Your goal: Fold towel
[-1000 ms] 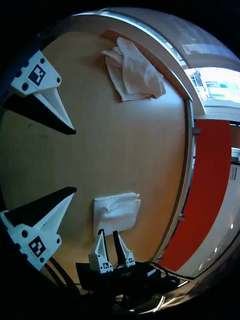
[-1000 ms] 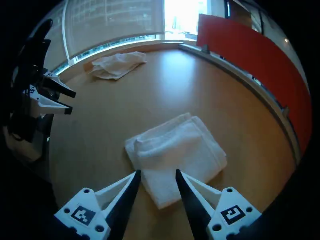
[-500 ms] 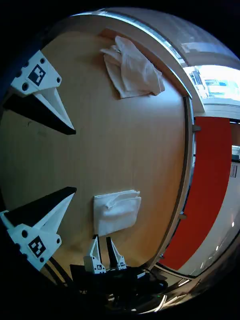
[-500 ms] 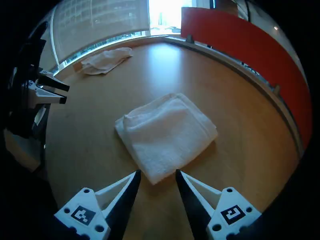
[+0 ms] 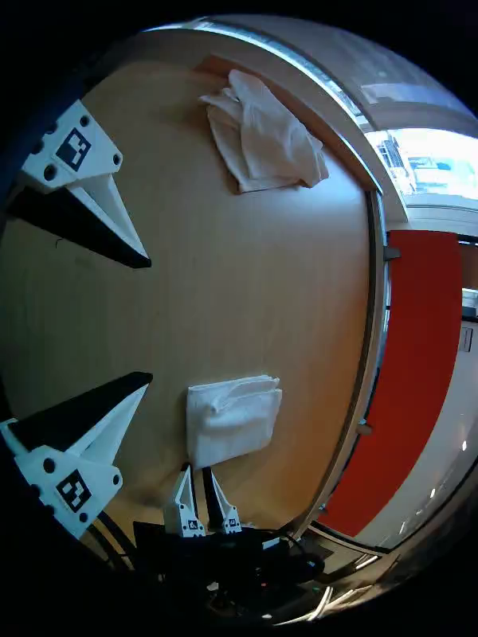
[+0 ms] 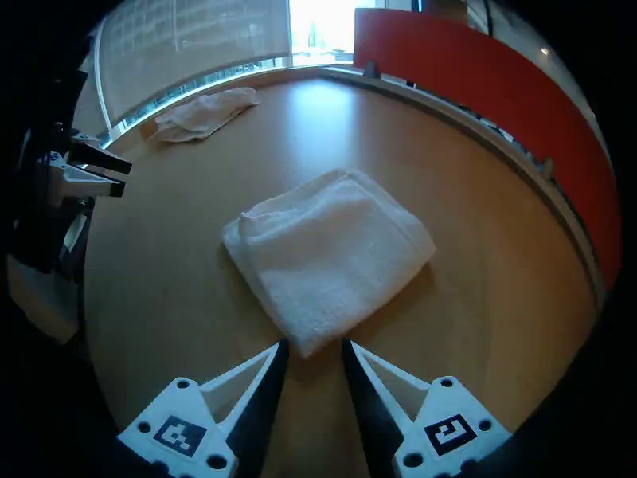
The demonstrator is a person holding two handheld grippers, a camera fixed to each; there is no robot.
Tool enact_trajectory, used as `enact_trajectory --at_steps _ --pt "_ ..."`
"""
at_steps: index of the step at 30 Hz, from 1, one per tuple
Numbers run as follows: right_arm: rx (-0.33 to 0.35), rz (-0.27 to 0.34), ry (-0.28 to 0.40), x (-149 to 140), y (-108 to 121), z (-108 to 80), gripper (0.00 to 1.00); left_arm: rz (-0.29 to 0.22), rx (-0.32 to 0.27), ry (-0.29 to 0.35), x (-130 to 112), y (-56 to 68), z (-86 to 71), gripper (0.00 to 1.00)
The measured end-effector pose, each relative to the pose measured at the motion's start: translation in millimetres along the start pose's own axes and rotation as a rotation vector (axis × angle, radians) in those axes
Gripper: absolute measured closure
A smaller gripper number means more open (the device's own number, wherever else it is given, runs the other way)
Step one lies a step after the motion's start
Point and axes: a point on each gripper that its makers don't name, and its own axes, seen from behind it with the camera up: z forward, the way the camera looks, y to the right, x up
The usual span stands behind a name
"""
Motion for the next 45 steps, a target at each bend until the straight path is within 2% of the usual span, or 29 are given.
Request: enact_trajectory --at_steps 2,10,12,18,24,37,41,45 --pt "0.000 0.012 0.003 0 0 1.0 0.52 0.000 -0.001 0.001 1 0.3 -0.1 0.03" --pt "0.001 0.029 0.012 -4 -3 5.4 0.90 0.001 -0.002 0.001 2 0.4 0.4 0.03" --pt "-0.001 0.031 0.017 -3 -3 5.8 0.94 0.001 -0.001 0.000 1 0.3 0.5 0.03" --pt "-0.003 0.034 0.036 3 -1 2.4 0.96 0.003 -0.002 -0.001 1 0.0 1.5 0.03" --pt "-0.019 0.018 0.091 32 7 -11.8 0.97 0.006 -0.005 0.005 5 2.5 3.0 0.03" --pt "-0.066 -0.061 0.276 144 35 -75.2 0.97 0.018 -0.023 0.039 23 16.0 1.8 0.03" --pt "-0.075 -0.070 0.311 164 42 -94.2 0.97 0.021 -0.028 0.046 27 20.2 1.2 0.03" --pt "-0.088 -0.069 0.327 170 51 -107.5 0.97 0.025 -0.034 0.050 30 24.4 0.8 0.03"
